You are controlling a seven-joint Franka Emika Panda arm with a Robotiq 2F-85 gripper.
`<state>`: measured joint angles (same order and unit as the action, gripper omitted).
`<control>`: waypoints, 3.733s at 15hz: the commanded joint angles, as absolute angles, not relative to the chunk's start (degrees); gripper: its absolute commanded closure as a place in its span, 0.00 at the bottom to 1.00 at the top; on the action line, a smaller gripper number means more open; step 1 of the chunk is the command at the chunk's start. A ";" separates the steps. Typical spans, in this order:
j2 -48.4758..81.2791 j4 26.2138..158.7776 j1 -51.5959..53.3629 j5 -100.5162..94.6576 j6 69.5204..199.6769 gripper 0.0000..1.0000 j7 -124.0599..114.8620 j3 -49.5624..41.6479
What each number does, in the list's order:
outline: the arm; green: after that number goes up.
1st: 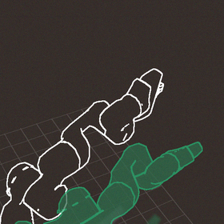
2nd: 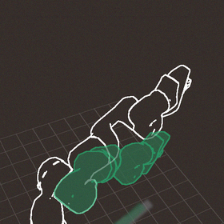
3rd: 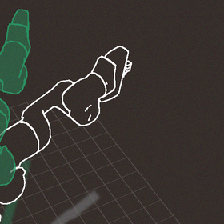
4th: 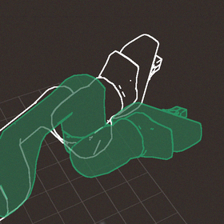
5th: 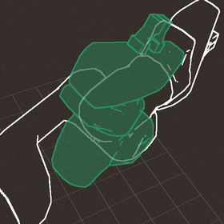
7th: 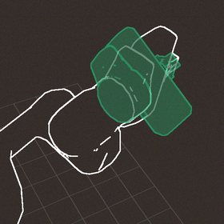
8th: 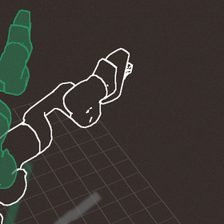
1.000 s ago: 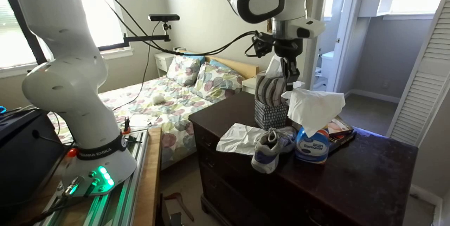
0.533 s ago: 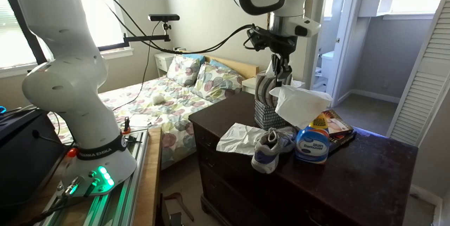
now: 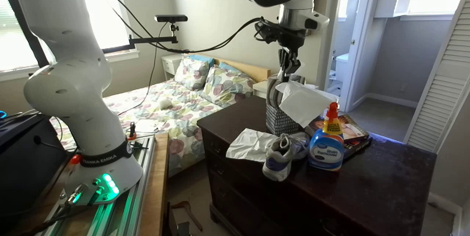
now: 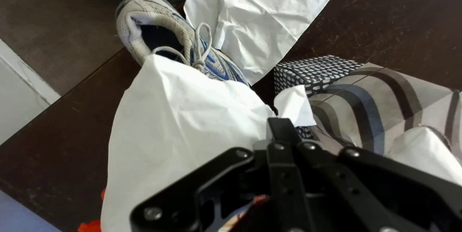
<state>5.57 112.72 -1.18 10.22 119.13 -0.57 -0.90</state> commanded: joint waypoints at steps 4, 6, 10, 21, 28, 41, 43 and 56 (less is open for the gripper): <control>5.49 110.24 -0.52 11.92 114.73 1.00 1.31 0.50; 5.72 109.75 -0.57 11.81 111.37 1.00 2.22 0.58; 6.25 109.23 -0.83 11.11 105.27 1.00 3.71 0.30; 8.16 112.68 -1.61 1.65 112.26 1.00 3.65 -1.65; 11.53 114.06 -1.94 0.45 115.67 1.00 4.32 -1.80; 15.14 120.83 -1.80 -4.35 128.56 1.00 3.47 -2.15; 15.62 121.68 -1.69 -4.96 129.79 1.00 3.10 -2.32; 20.02 123.09 -1.17 -16.55 131.28 1.00 -0.43 -5.27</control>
